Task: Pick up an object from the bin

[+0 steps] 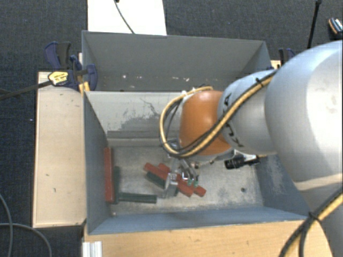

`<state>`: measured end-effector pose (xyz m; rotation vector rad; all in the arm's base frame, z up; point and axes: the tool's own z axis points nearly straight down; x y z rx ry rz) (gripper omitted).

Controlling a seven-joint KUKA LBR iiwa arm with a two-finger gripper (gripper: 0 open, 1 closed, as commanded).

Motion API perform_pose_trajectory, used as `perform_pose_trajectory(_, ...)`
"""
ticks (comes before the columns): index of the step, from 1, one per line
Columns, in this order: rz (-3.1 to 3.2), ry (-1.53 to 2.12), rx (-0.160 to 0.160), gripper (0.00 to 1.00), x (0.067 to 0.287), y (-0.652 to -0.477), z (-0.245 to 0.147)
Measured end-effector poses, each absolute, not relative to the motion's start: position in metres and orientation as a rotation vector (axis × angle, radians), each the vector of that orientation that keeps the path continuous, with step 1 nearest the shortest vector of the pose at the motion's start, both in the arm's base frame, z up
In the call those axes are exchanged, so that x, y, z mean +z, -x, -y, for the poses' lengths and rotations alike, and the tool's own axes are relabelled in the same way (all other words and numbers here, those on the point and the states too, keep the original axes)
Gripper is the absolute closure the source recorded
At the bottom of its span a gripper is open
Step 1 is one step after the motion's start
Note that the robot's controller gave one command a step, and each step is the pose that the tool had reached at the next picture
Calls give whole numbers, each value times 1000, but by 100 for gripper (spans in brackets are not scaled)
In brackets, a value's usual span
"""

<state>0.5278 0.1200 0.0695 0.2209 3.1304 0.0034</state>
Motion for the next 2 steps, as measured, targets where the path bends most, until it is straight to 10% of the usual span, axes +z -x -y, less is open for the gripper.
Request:
perform_pose_trajectory(1, -3131, -227, 4, 100, 70, -528, -120)
perform_pose_trajectory(2, -3126, -229, 4, 100, 140, -530, -121)
